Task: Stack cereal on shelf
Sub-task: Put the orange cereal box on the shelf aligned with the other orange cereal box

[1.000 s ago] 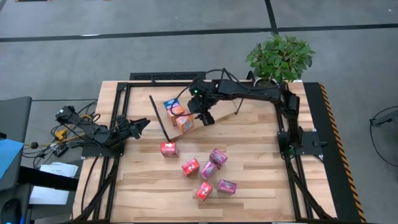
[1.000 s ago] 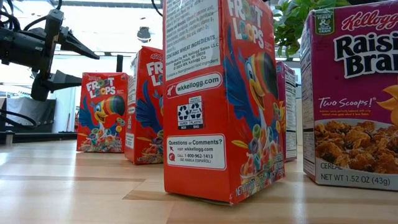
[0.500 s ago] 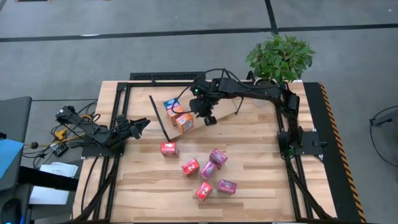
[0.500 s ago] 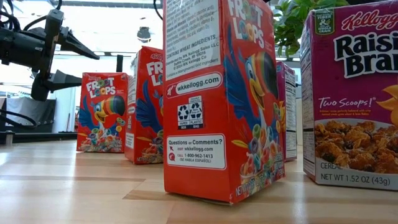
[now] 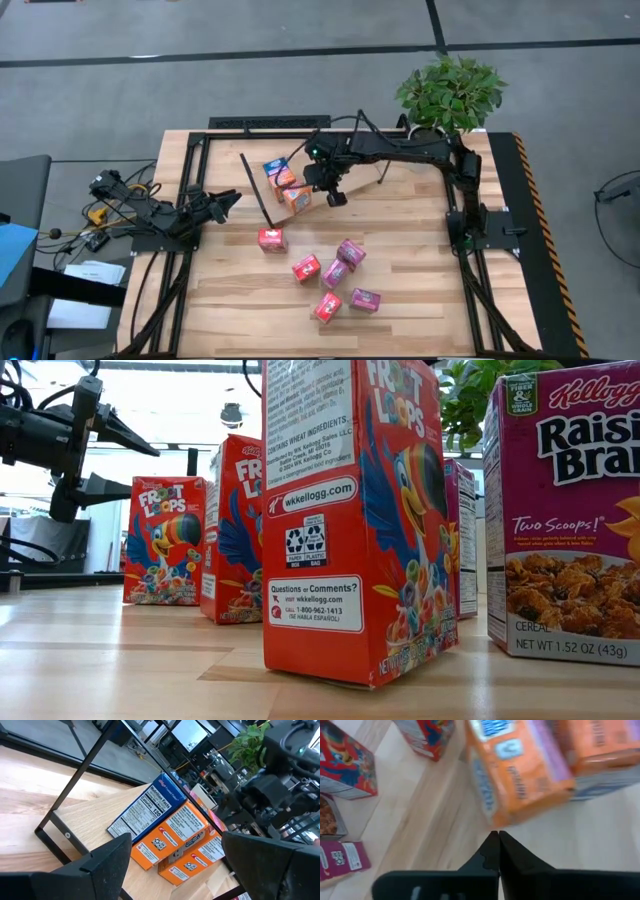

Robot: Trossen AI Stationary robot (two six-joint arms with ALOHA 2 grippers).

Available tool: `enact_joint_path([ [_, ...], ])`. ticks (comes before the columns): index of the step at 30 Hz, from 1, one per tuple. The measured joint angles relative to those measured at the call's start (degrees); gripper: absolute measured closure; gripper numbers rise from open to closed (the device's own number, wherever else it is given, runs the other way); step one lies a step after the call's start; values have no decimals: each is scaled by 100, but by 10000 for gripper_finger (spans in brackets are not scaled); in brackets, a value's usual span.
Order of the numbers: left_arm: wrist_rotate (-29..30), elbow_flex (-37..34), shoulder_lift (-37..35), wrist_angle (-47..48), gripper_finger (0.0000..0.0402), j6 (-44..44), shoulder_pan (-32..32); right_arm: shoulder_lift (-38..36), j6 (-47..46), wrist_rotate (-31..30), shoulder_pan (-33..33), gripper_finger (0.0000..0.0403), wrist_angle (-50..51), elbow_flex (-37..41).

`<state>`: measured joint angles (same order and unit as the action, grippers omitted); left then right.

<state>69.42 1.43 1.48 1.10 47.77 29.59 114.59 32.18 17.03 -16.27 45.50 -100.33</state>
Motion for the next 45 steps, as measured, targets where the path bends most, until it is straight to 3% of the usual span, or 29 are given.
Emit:
enact_joint_path([
  [12,40,0,0,2,101,7,-1,7,-226,82,100,363,-513,216],
  [22,45,0,1,2,101,9,1,7,-234,84,119,385,-723,216],
  [30,46,0,-1,4,101,94,-1,7,-615,317,142,372,-446,216],
  [35,47,0,-1,4,101,114,-1,7,-647,370,406,385,-486,217],
  [45,45,0,-1,2,101,160,1,7,28,-459,960,384,-1001,218],
])
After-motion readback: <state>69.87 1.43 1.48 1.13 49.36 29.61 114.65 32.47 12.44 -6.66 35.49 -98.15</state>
